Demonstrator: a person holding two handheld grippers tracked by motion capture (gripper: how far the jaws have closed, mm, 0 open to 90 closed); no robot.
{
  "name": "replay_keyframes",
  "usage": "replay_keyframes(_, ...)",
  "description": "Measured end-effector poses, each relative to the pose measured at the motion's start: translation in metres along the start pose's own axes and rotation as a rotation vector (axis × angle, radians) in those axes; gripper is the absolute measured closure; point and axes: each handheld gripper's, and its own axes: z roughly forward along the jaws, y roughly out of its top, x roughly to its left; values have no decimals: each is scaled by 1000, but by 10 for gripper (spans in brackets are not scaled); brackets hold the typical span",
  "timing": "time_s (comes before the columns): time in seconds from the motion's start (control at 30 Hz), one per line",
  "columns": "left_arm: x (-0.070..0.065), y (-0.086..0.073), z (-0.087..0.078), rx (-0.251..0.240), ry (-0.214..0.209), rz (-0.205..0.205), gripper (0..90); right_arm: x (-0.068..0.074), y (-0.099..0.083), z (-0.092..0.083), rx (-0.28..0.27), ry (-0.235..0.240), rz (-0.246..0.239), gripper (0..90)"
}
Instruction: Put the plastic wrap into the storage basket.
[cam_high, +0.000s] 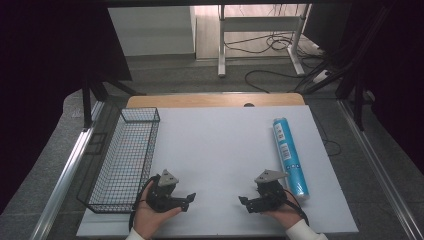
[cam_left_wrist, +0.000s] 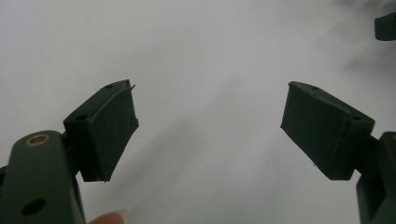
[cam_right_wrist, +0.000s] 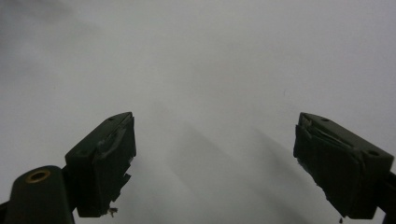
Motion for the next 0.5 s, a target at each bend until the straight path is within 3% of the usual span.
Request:
replay_keyframes(0.33,3,4,-2,-26,11,-39,176,5,3,-4,-37,24,-32,130)
replay_keyframes(0.5,2,2,-4,-39,20,-49,175,4,4,-5,-38,37,-24,130)
